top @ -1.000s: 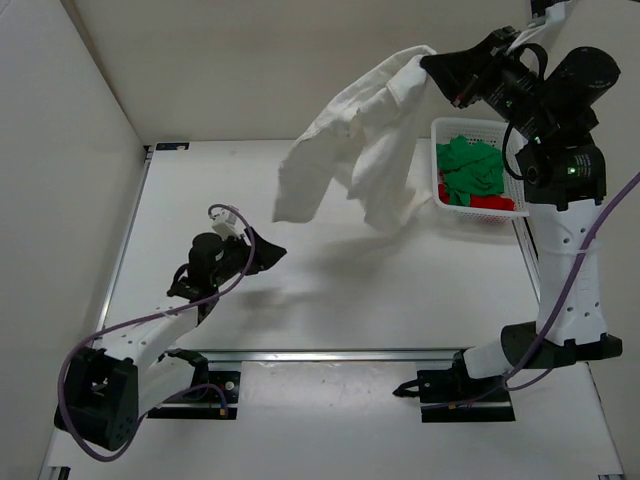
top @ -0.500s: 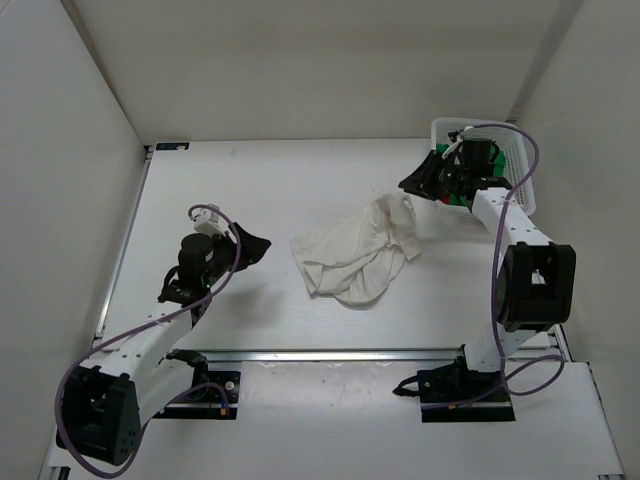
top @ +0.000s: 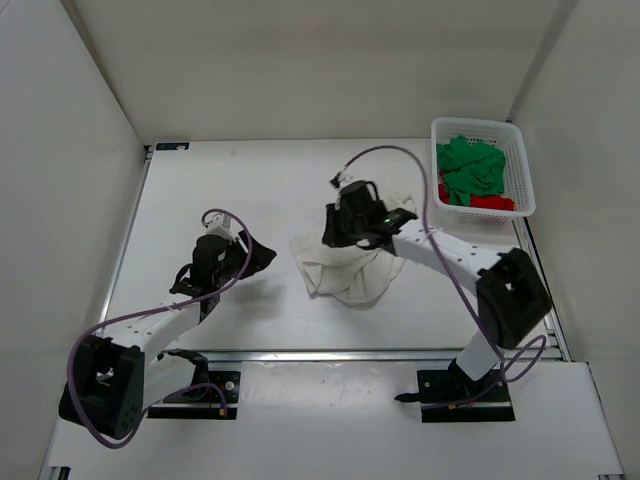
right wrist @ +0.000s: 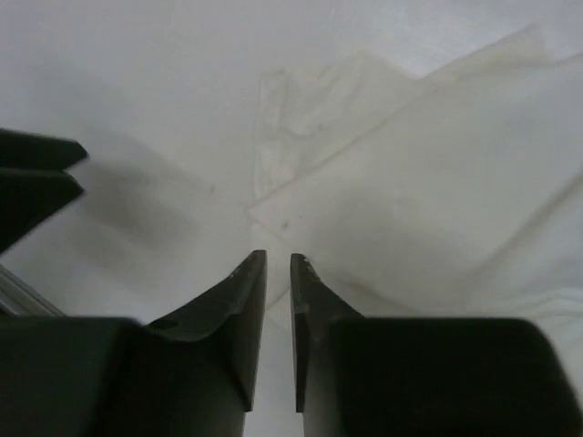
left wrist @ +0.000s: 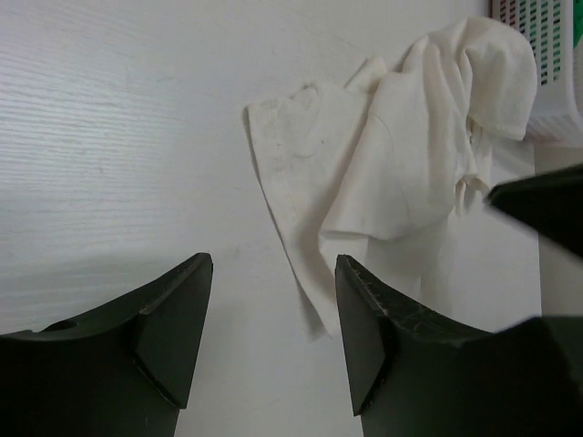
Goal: Fold and stack the t-shirts
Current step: Flatten out the tshirt
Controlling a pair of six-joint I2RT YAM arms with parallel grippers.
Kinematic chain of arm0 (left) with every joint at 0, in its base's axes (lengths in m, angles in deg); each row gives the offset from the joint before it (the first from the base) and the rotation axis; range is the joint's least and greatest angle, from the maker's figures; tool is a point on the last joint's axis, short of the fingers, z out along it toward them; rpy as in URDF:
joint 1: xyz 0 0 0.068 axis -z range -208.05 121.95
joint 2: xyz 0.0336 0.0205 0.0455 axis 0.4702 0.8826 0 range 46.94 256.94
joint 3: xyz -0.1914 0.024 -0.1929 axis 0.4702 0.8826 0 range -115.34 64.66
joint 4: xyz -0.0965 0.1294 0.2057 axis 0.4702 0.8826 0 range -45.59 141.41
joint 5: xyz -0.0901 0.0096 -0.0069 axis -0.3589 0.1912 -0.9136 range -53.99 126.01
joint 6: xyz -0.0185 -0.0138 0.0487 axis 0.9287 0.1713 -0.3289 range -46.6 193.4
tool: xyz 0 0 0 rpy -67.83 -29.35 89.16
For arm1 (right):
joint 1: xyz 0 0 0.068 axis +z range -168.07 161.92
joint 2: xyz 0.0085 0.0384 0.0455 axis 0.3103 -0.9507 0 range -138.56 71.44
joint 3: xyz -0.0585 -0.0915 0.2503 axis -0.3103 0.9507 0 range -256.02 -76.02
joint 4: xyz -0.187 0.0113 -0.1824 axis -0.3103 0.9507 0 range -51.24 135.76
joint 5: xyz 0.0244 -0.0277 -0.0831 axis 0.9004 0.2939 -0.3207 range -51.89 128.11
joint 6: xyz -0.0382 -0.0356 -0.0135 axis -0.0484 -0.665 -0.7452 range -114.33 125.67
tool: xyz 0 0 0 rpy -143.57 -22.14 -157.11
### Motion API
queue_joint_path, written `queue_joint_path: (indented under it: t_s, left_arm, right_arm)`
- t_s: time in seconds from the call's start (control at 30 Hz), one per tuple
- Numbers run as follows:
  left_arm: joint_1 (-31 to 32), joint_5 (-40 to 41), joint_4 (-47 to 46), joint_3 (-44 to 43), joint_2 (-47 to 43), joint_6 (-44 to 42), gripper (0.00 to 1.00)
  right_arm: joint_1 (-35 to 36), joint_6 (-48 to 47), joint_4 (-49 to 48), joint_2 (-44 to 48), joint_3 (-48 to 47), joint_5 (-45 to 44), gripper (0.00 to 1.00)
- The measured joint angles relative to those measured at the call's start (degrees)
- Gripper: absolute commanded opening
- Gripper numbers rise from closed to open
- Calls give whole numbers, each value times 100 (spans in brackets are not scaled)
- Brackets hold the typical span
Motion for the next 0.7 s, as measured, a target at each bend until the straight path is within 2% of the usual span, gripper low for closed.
queue_joint_path:
  t_s: [0.1,0.13,0.3,0.5,0.7]
  left_arm:
    - [-256,-33,-63,50,-52,48,66]
    - [-334,-33,-63,70,-83,52,66]
    - [-369,-101,-146,131,-98,74,67]
    - [-264,-157,-216,291,17,98,69]
    - [-195,-162,-264,328,87,114,68]
  right_arm:
    - [708,-70,101,-623,-46,-428,34]
    - [914,-105,164,-763,-46,-566,37]
    - [1460,-114,461,-975,-26,-1010,37]
    - [1388,81,302,-855,415,-1064,38]
    - [1368,146,243,-920,422,-883,40]
